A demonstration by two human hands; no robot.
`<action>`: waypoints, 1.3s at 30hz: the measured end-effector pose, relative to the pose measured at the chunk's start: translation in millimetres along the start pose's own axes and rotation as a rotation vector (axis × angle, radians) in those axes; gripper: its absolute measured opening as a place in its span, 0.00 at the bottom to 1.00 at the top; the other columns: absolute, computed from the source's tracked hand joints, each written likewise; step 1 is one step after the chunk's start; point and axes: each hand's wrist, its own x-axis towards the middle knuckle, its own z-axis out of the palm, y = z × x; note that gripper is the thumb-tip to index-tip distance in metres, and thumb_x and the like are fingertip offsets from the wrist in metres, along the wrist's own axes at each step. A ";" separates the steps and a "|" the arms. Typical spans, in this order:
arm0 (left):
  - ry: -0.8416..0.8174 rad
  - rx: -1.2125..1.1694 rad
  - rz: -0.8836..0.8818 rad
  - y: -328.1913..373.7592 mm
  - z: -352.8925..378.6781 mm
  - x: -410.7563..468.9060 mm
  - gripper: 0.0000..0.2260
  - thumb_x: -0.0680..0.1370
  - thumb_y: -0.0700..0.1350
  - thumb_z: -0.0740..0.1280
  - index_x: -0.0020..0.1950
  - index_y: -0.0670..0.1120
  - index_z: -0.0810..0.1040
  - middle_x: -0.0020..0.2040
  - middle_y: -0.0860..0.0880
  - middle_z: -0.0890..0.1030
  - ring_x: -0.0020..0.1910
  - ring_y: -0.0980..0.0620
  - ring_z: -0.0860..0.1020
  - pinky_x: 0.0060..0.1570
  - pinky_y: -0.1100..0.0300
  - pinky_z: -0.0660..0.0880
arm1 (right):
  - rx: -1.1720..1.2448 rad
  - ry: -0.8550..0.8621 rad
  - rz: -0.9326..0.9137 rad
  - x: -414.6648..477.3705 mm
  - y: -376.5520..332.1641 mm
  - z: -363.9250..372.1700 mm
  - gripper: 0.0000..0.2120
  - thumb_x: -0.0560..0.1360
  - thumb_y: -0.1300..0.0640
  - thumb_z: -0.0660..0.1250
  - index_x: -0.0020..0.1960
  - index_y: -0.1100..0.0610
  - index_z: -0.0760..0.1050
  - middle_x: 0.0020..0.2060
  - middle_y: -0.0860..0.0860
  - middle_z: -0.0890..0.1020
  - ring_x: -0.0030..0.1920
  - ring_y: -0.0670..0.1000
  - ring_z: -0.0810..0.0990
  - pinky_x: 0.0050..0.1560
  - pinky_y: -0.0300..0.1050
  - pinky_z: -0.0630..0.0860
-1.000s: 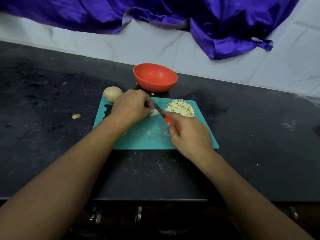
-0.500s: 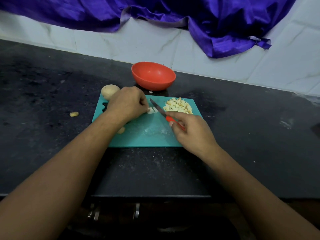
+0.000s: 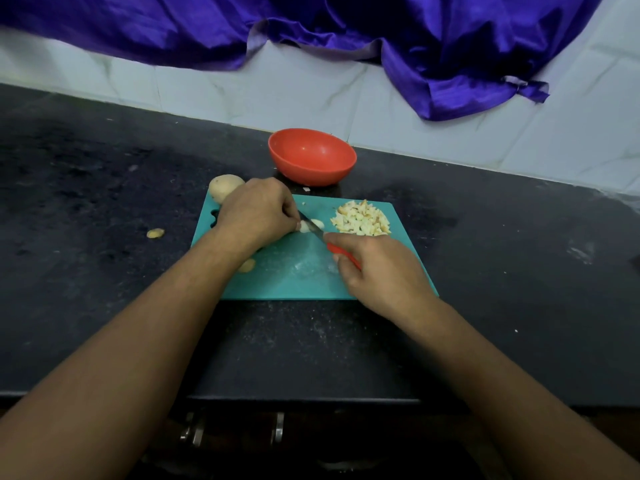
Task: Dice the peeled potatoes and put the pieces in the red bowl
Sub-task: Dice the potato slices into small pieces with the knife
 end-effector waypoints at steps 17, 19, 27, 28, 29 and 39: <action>-0.010 0.008 -0.016 1.7 -1.3 0.7 0.04 0.75 0.46 0.76 0.41 0.52 0.85 0.37 0.59 0.81 0.36 0.60 0.77 0.42 0.56 0.78 | -0.049 0.042 -0.064 -2.3 -7.0 6.4 0.21 0.82 0.47 0.59 0.75 0.39 0.69 0.48 0.49 0.85 0.48 0.54 0.81 0.42 0.49 0.74; -0.009 -0.002 -0.018 1.6 -1.8 0.7 0.05 0.75 0.46 0.77 0.40 0.53 0.84 0.36 0.60 0.81 0.36 0.60 0.77 0.39 0.58 0.75 | -0.085 0.012 -0.073 0.4 -4.6 3.6 0.21 0.82 0.47 0.59 0.75 0.38 0.69 0.50 0.48 0.85 0.49 0.54 0.81 0.42 0.49 0.74; -0.060 -0.039 0.009 2.4 -5.2 -0.9 0.04 0.75 0.47 0.77 0.41 0.53 0.84 0.38 0.60 0.82 0.38 0.61 0.78 0.42 0.56 0.79 | 0.214 0.149 0.105 -11.1 16.0 1.9 0.19 0.81 0.51 0.64 0.71 0.41 0.76 0.32 0.38 0.81 0.33 0.45 0.78 0.37 0.46 0.76; -0.061 -0.043 0.011 2.4 -5.1 -0.9 0.04 0.75 0.47 0.77 0.42 0.53 0.84 0.38 0.60 0.82 0.38 0.61 0.78 0.42 0.57 0.78 | 0.168 0.143 0.110 -11.2 14.6 1.0 0.19 0.81 0.50 0.63 0.71 0.41 0.76 0.38 0.41 0.84 0.37 0.46 0.81 0.42 0.48 0.79; -0.060 -0.046 0.014 2.3 -4.9 -0.6 0.04 0.75 0.46 0.77 0.42 0.53 0.85 0.38 0.60 0.82 0.37 0.61 0.78 0.41 0.57 0.79 | 0.118 0.128 0.113 -10.3 13.0 0.4 0.19 0.81 0.50 0.63 0.71 0.40 0.75 0.40 0.45 0.85 0.38 0.47 0.81 0.44 0.50 0.80; -0.096 -0.093 0.021 -4.6 -3.5 3.8 0.05 0.74 0.48 0.78 0.40 0.54 0.84 0.37 0.59 0.83 0.39 0.59 0.80 0.43 0.55 0.80 | 0.023 -0.011 -0.032 11.9 30.5 -3.3 0.20 0.81 0.47 0.62 0.73 0.37 0.72 0.54 0.46 0.86 0.48 0.50 0.81 0.46 0.51 0.79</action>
